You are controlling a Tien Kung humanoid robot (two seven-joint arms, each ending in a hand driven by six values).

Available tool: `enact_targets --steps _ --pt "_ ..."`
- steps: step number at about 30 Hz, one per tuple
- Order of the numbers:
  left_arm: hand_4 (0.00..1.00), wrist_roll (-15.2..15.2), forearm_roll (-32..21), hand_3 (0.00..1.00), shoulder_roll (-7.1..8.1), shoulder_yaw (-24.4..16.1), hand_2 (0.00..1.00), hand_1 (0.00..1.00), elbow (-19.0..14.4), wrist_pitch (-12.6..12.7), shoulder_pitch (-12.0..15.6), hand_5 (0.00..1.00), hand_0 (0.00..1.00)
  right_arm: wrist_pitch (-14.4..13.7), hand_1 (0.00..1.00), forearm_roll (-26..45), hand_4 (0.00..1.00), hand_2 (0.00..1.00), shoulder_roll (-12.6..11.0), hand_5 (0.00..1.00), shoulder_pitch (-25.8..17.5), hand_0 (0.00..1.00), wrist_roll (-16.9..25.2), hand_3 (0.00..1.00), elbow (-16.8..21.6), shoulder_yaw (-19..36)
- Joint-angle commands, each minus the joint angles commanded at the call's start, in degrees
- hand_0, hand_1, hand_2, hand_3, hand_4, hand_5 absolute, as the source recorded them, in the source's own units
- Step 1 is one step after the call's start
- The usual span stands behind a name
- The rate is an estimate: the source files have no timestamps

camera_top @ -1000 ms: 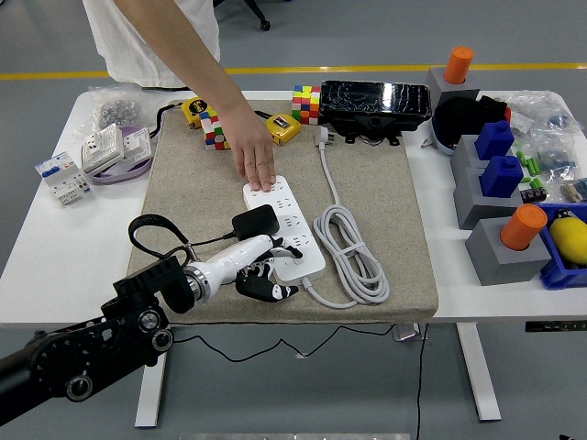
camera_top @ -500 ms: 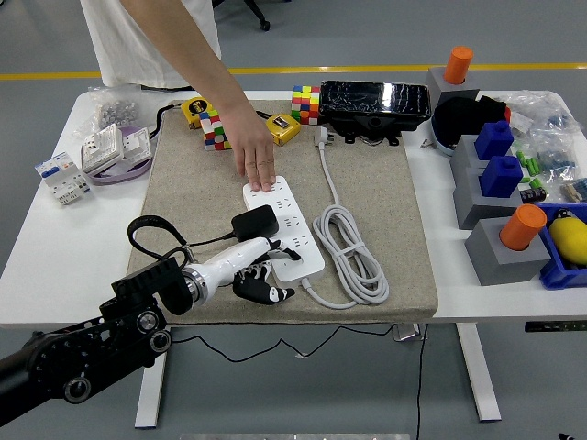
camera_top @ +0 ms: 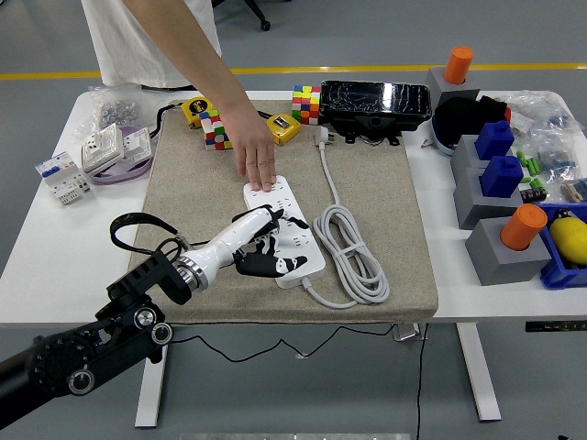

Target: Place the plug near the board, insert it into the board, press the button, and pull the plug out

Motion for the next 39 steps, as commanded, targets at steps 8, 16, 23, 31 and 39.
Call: enact_targets --steps 8,16,23,31,39 --pt "0.785 -3.2 4.8 0.593 -2.14 -3.0 0.508 0.479 6.3 5.4 -2.0 0.233 0.403 0.0 0.634 0.0 0.897 0.620 0.3 0.426 -0.2 0.576 0.0 0.554 0.0 0.6" --pt "0.938 4.4 12.8 0.820 -3.55 -4.8 0.831 0.844 11.5 3.1 -3.3 0.342 0.821 0.0 0.634 -0.2 0.896 0.620 0.3 0.428 -0.5 0.577 -0.1 0.553 -0.1 1.2" --pt "0.962 7.0 13.5 0.861 -3.79 -4.7 0.872 0.884 13.2 0.4 -2.4 0.358 0.874 0.0 0.634 -0.1 0.895 0.620 0.6 0.429 -0.7 0.576 -0.1 0.553 -0.1 1.6" --pt "0.924 7.7 13.1 0.779 -4.11 -4.2 0.672 0.693 14.4 0.6 -2.7 0.270 0.715 -0.1 0.634 -0.2 0.895 0.620 0.6 0.426 -0.7 0.576 0.0 0.553 -0.1 2.2" --pt "0.781 7.4 12.8 0.546 -4.79 -3.3 0.468 0.450 16.4 1.9 -3.5 0.089 0.467 -0.1 0.634 -0.2 0.893 0.619 0.7 0.424 -0.7 0.576 0.0 0.553 -0.1 2.4"
